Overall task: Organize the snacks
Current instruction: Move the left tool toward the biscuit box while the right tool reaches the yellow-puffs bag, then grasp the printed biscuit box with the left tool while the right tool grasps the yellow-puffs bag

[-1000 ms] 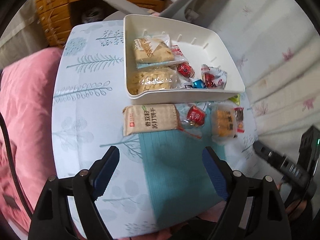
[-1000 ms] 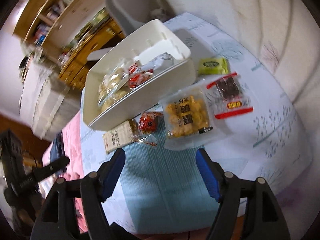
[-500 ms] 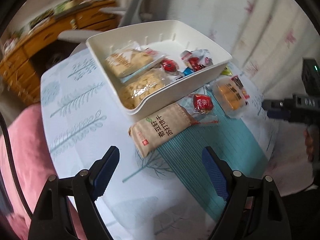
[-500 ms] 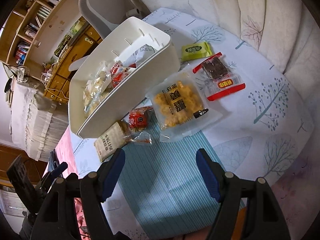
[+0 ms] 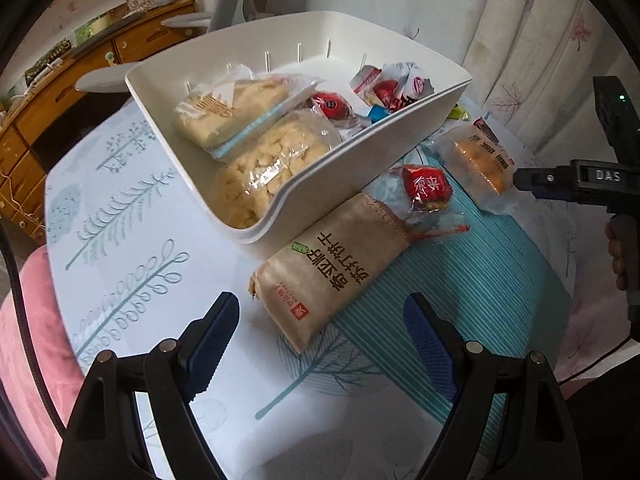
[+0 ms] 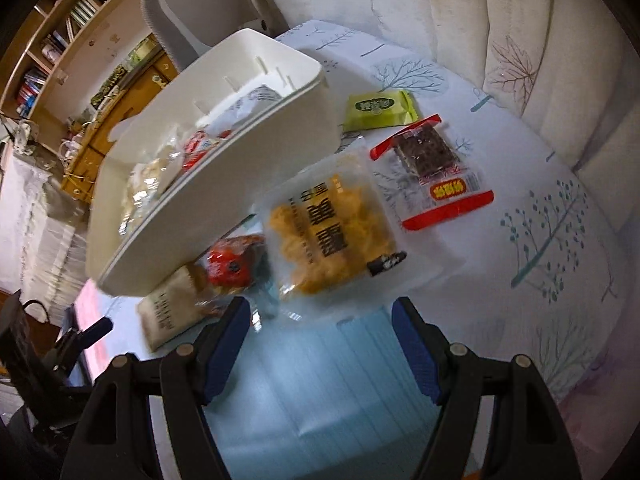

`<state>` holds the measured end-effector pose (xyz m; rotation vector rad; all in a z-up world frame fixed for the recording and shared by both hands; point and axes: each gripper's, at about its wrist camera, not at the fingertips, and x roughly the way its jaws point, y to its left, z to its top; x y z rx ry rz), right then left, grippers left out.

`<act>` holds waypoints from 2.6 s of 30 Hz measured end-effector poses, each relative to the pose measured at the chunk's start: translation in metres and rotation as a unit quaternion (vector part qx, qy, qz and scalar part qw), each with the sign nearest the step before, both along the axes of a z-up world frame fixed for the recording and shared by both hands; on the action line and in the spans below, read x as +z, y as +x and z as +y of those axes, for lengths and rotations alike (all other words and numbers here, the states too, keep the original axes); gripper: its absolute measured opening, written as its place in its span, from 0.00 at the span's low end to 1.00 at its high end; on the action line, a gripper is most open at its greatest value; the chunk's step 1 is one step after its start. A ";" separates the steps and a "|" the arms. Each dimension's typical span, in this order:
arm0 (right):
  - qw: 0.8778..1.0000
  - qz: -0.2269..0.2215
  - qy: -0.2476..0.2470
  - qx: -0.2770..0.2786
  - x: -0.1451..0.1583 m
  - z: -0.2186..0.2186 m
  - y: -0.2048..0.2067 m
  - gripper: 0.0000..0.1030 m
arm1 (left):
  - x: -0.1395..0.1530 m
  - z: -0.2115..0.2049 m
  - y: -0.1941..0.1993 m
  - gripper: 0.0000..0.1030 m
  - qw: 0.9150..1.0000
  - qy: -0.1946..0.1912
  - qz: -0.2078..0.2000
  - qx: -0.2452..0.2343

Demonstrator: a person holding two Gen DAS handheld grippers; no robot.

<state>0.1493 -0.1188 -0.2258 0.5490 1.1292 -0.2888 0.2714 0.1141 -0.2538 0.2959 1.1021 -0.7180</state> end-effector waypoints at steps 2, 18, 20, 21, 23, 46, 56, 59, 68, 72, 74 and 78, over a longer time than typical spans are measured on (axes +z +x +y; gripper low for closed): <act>1.000 0.002 -0.016 -0.003 -0.005 -0.002 0.004 0.72 | -0.005 -0.001 0.002 0.81 1.000 -0.001 0.000 -0.004; 0.992 0.013 -0.111 0.057 -0.019 0.004 0.028 0.90 | -0.029 -0.025 0.009 0.81 0.999 -0.005 -0.013 -0.039; 0.991 0.012 -0.117 0.065 -0.020 0.006 0.033 0.91 | -0.029 -0.028 0.010 0.81 0.999 -0.005 -0.016 -0.043; 0.991 0.012 -0.118 0.068 -0.020 0.008 0.035 0.91 | -0.030 -0.029 0.010 0.81 0.999 -0.003 -0.016 -0.046; 0.990 0.019 -0.121 0.074 -0.024 0.010 0.040 0.92 | -0.031 -0.032 0.011 0.83 0.999 0.001 -0.016 -0.051; 0.990 0.033 -0.116 0.068 -0.039 0.006 0.058 0.92 | -0.045 -0.073 0.001 0.88 0.992 0.090 -0.046 -0.069; 0.993 0.029 -0.098 0.067 -0.035 0.006 0.052 0.92 | -0.035 -0.055 0.013 0.77 0.996 0.082 -0.026 -0.029; 0.993 0.028 -0.095 0.066 -0.034 0.007 0.049 0.92 | -0.038 -0.048 0.016 0.78 0.996 0.088 -0.019 -0.025; 0.994 0.029 -0.089 0.063 -0.035 0.008 0.044 0.92 | -0.048 -0.036 0.030 0.83 0.998 0.066 -0.001 -0.023; 0.994 0.033 -0.088 0.059 -0.037 0.008 0.042 0.92 | -0.057 -0.045 0.031 0.84 0.997 0.074 0.001 -0.034; 0.994 0.035 -0.088 0.057 -0.037 0.007 0.042 0.92 | -0.058 -0.047 0.032 0.85 0.997 0.069 0.001 -0.033; 0.993 0.047 -0.095 0.059 -0.039 0.009 0.047 0.89 | -0.057 -0.048 0.032 0.85 0.997 0.069 0.001 -0.032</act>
